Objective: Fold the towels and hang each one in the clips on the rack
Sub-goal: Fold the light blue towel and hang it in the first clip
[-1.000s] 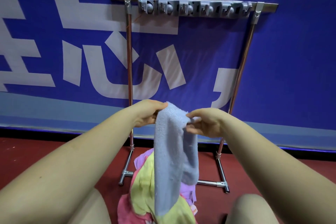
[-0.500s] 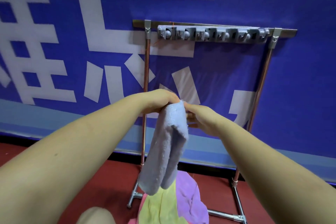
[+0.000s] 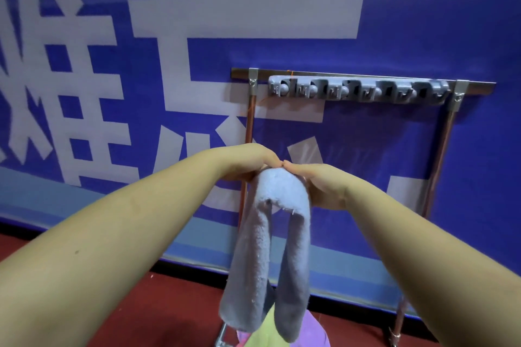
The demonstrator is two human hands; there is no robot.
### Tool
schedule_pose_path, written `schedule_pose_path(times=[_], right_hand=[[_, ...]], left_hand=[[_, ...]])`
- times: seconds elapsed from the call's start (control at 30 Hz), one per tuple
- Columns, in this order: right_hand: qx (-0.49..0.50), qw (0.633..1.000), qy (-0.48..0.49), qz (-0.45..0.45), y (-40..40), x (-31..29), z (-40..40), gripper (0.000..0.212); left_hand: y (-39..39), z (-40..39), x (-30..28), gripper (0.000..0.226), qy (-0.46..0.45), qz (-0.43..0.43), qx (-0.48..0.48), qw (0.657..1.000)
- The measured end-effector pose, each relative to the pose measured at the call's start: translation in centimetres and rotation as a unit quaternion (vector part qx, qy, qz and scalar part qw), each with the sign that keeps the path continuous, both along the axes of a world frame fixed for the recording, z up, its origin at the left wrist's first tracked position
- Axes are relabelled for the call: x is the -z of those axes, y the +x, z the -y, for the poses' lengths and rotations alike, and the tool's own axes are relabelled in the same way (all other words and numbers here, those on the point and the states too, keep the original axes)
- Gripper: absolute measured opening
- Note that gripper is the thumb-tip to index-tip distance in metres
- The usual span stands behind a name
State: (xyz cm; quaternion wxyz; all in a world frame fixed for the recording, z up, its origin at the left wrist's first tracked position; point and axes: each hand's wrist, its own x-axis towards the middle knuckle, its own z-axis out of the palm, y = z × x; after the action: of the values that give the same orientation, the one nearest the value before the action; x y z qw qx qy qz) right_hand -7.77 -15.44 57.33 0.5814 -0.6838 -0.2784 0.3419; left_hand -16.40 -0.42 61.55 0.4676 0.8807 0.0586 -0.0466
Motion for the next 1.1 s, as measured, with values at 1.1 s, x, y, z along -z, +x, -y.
schedule_pose_path(times=[1.1], right_hand=[[0.158, 0.818, -0.209, 0.512, 15.6, -18.9, -10.0, 0.025]], left_hand=[[19.1, -12.1, -11.1, 0.036, -0.084, 0.165, -0.087, 0.979]])
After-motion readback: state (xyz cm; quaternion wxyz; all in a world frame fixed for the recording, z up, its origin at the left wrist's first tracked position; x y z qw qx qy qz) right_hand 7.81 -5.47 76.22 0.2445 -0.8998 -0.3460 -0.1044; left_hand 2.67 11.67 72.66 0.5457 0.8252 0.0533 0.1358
